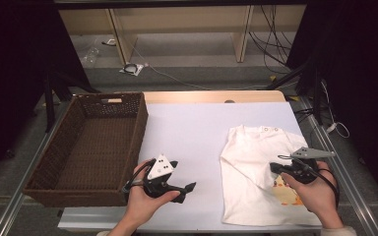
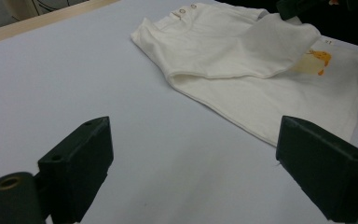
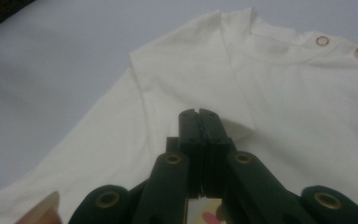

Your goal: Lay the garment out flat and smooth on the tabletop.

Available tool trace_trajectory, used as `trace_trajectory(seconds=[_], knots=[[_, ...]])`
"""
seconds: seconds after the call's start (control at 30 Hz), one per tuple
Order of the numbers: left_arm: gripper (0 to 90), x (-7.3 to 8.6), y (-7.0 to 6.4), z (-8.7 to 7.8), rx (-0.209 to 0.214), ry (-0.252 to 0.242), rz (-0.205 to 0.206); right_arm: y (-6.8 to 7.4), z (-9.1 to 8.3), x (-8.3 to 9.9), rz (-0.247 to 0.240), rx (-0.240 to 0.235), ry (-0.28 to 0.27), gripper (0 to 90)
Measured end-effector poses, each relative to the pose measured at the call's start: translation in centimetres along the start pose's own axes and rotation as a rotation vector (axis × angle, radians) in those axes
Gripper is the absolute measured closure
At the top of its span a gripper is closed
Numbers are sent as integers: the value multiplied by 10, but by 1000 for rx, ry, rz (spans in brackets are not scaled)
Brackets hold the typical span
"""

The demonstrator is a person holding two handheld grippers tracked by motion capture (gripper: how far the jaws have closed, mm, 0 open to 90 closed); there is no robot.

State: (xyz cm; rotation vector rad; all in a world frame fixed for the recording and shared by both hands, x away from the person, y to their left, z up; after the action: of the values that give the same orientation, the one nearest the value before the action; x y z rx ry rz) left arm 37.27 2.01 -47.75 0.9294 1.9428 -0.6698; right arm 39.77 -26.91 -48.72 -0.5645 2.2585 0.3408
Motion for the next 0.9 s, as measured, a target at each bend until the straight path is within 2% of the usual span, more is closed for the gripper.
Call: trace_trajectory(seconds=[0.1,0.3,0.53,0.63,0.9], knots=[[105,-4,-4,3,11,3,9,4,3,-8,2,-6,-23,897],[105,-21,-15,13,40,-5,45,12,5,-24,-6,-11,-58,897],[104,-33,-32,33,84,6,80,21,7,-39,-22,-21,-94,897],[106,-35,-39,41,119,16,82,25,9,-44,-18,-29,-104,897],[144,-47,-47,60,142,20,120,35,12,-60,-16,-48,-136,897]])
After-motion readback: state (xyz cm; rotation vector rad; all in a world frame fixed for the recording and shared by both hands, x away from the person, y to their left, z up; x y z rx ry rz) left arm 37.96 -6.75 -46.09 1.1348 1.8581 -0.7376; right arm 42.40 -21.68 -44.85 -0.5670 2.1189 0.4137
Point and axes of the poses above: each handheld gripper's, and its own axes: z roughly forward along the jaws, x roughly out of its underside, y roughly to its left, the point moved 10 cm from there along z, roughly forward along the jaws, and after that the axes turned 3 degrees about x, right-handed, at the moved point
